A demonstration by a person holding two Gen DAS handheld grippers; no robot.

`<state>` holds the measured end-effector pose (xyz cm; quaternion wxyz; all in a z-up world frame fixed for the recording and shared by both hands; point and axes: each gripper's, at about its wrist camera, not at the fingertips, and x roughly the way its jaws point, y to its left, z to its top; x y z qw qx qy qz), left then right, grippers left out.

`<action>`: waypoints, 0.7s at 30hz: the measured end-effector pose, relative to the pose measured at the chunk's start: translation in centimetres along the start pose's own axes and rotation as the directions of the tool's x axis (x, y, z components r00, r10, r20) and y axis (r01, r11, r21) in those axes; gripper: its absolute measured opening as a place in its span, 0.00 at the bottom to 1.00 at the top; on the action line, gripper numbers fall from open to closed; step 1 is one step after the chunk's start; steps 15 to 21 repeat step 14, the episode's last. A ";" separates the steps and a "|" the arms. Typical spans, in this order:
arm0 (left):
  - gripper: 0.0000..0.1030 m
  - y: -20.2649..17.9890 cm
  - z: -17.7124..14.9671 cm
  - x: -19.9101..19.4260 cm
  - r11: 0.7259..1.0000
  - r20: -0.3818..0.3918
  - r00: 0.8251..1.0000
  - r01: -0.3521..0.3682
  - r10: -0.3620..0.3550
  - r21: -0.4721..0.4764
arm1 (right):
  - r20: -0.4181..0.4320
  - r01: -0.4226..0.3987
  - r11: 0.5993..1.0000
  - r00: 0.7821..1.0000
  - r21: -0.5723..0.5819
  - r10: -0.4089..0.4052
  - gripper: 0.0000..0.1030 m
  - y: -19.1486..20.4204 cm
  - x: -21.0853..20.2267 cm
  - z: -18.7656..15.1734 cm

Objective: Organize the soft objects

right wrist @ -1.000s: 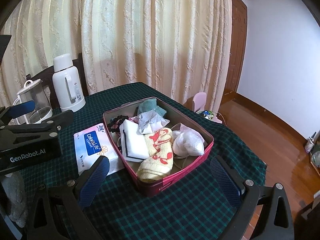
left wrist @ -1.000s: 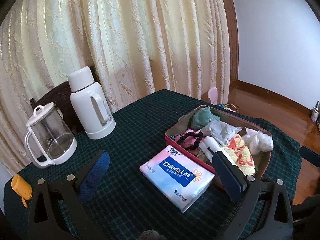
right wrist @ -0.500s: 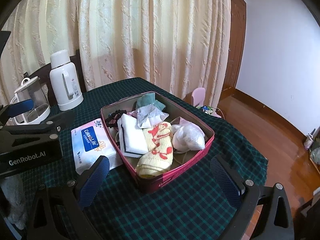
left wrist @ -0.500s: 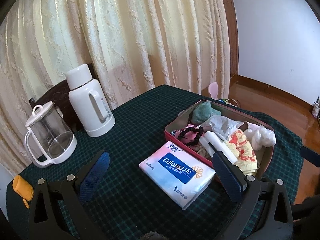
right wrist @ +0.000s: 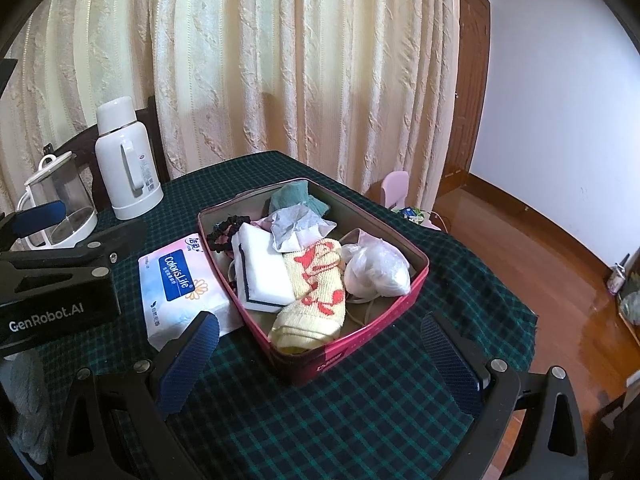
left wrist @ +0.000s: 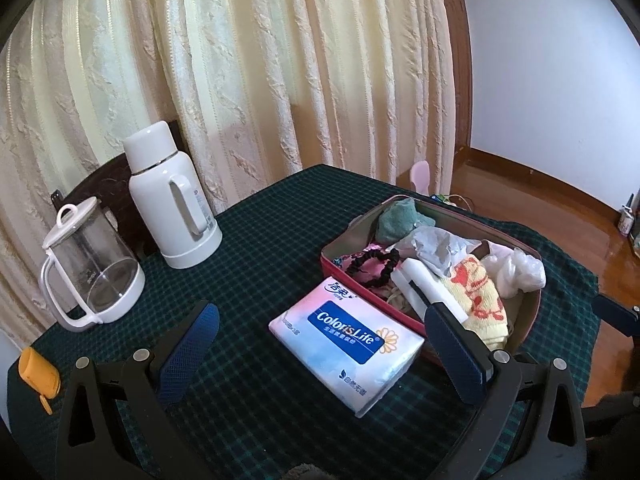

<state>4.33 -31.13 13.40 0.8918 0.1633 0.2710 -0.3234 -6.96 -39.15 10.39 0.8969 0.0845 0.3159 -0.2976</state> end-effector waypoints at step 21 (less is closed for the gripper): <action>1.00 -0.3 -0.5 0.6 0.999 -0.009 1.000 0.026 -0.027 -0.018 | -0.012 -0.006 1.000 1.000 0.010 0.006 1.00 -0.3 0.3 -0.3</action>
